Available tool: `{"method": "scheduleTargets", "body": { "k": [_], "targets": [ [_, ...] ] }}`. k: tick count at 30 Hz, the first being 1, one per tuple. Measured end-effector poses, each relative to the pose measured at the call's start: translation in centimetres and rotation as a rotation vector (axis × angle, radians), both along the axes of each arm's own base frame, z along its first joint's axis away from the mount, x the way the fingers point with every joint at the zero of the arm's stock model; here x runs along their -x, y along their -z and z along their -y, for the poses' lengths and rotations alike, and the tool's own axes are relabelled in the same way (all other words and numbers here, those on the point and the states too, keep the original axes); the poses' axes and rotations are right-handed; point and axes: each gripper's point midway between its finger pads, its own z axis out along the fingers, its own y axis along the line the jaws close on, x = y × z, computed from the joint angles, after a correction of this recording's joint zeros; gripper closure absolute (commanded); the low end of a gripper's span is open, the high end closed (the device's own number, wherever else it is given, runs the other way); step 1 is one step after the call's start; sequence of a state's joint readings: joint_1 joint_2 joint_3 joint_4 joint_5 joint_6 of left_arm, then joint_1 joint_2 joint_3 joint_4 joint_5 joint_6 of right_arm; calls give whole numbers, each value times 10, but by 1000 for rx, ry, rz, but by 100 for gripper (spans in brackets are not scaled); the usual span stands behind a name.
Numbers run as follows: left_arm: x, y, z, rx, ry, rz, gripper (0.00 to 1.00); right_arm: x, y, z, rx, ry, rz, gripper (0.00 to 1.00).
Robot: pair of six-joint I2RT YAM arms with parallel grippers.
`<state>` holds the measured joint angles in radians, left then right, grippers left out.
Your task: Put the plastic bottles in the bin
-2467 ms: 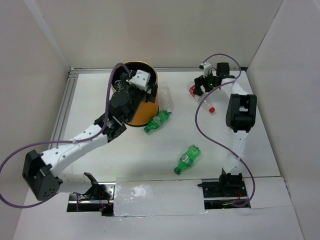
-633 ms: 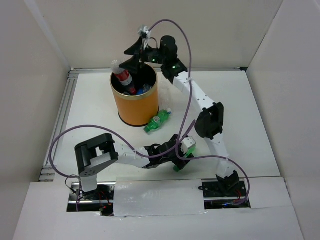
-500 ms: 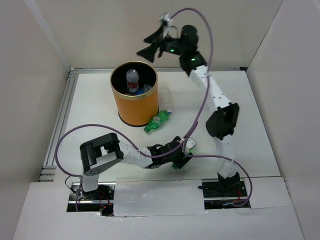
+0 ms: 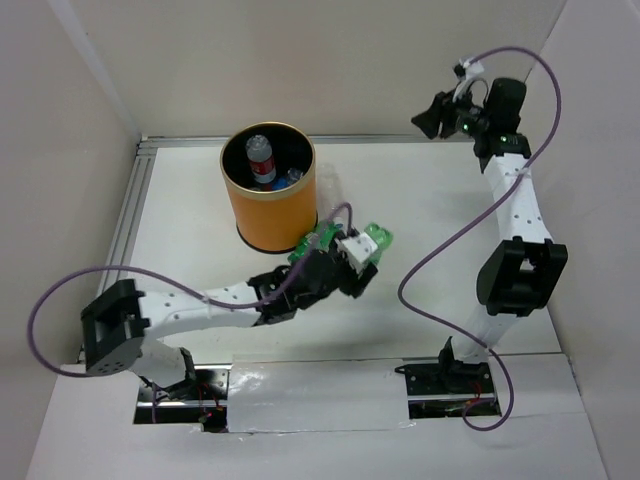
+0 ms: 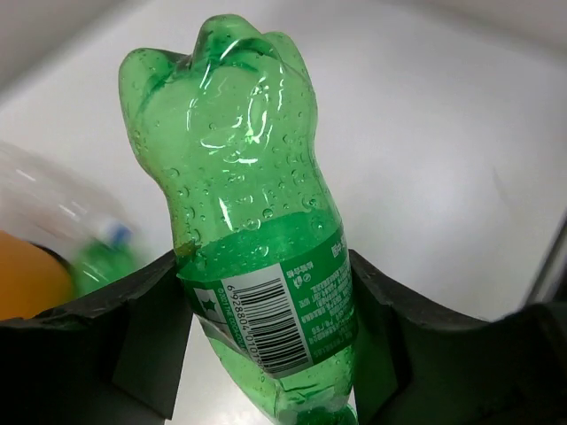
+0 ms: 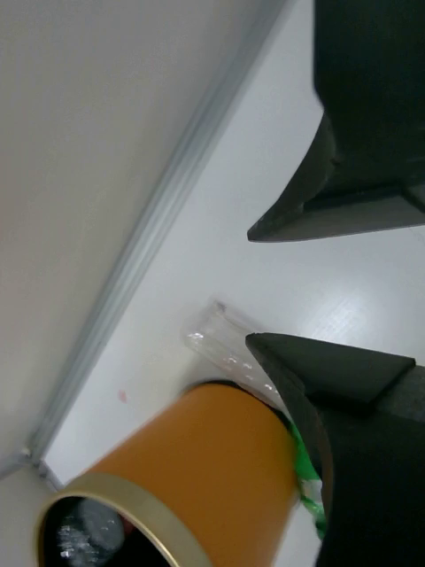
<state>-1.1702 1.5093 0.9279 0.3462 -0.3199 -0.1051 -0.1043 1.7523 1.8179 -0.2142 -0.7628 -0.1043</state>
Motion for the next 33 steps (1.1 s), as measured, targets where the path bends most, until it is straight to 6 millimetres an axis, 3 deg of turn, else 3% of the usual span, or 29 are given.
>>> {"method": "scheduleTargets", "body": {
  "k": [1,3,4,5,6,9,12,15,18,19,22,28,33],
  "targets": [
    [-7,-30,-4,49,-18,35,94,5,24,3,19,0,-45,70],
    [-32,-91,-19,150,-86,117,94,16,74,4,60,-17,-130,69],
    [-46,-117,-31,190,-131,153,93,23,100,2,83,-33,-178,62],
    [-62,-139,-47,224,-187,187,93,32,128,-1,117,-63,-215,41],
    [-78,-156,-64,243,-246,220,91,42,153,-7,147,-98,-256,31],
    [-123,-183,-116,266,-432,275,90,77,211,-38,258,-258,-311,6],
    [-159,-178,-166,234,-627,288,85,111,237,-83,379,-475,-235,2],
    [-187,-160,-206,182,-789,273,72,134,239,-126,476,-670,-94,0],
    [-209,-148,-235,151,-911,247,57,145,238,-154,556,-789,35,0],
    [-216,-146,-244,155,-948,235,40,149,238,-161,579,-816,65,0],
    [-231,-143,-265,155,-1022,196,3,154,242,-177,635,-875,135,0],
    [-251,-138,-294,177,-1116,98,0,158,261,-199,743,-965,235,0],
    [-234,-130,-296,152,-1074,52,0,155,280,-219,820,-1008,307,0]
  ]
}}
